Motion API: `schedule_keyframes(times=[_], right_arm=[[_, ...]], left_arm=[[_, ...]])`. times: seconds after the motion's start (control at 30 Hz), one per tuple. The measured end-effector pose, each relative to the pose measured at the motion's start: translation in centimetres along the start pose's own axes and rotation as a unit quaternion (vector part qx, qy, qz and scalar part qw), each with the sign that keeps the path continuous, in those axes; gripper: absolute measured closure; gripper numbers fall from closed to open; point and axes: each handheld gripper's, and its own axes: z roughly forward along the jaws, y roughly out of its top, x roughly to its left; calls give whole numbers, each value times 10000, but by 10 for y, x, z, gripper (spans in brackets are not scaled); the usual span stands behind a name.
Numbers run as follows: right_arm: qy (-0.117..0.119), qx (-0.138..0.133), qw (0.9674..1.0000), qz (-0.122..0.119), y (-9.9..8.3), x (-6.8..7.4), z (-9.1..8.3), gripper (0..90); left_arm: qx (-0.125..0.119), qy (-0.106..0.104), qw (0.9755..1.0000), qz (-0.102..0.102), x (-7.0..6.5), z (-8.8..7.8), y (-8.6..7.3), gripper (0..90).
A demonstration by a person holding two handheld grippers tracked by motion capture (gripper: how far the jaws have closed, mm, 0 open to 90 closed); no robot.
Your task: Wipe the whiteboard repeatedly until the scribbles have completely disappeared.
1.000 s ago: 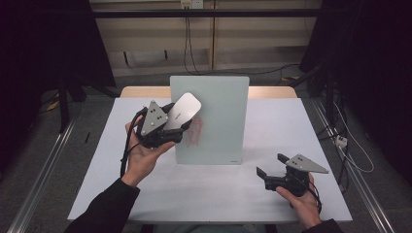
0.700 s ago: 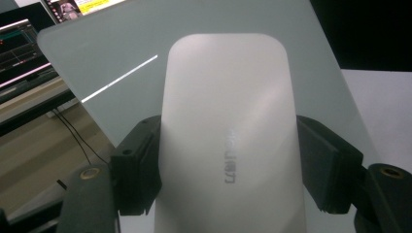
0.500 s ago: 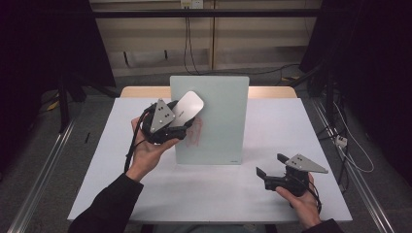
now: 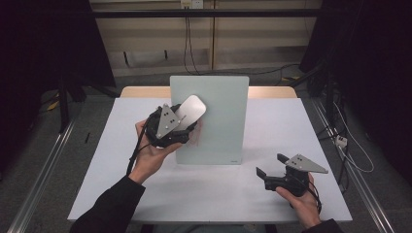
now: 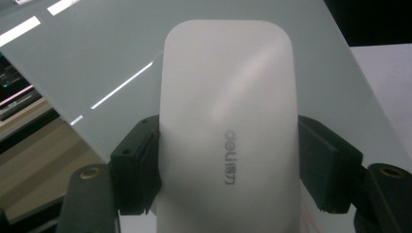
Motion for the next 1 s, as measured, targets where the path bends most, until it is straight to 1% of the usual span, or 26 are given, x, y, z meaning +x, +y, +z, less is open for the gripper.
schedule_keyframes(times=[0.03, 0.07, 0.2, 0.3, 0.37, 0.43, 0.5, 0.6, 0.73, 0.93, 1.0], right_arm=[[1, 3, 10000, -2, 0, 0, 0, 68], [-2, 17, 10000, -7, 0, 0, 0, 68], [1, 15, 10000, -7, 0, 0, 0, 68], [3, 19, 10000, -22, 0, 0, 0, 69], [-1, 19, 10000, -9, 0, 0, 0, 69], [7, 22, 10000, -3, 0, 0, 0, 69], [4, 10, 10000, -11, 0, 0, 0, 69], [8, 3, 10000, -13, 0, 0, 0, 69], [12, 4, 10000, -13, 0, 0, 0, 69], [31, 14, 10000, -22, 0, 0, 0, 70], [35, 12, 10000, -20, 0, 0, 0, 70]], left_arm=[[33, -9, 10000, 68, -3, 1, -2, 311], [56, -30, 10000, 50, -5, 1, -3, 311], [126, -132, 9998, 117, -12, 3, -7, 311], [148, -194, 9997, 76, -15, 4, -10, 312], [177, -195, 9996, 127, -16, 4, -9, 312], [177, -209, 9996, 86, -15, 5, -9, 311], [186, -157, 9996, 150, -16, 5, -7, 311], [164, -128, 9997, 135, -12, 5, -2, 311], [55, -31, 10000, 17, -2, 4, 7, 311], [-30, 131, 9999, 19, 10, 1, 16, 311], [-35, 160, 9999, 34, 11, 1, 17, 311]])
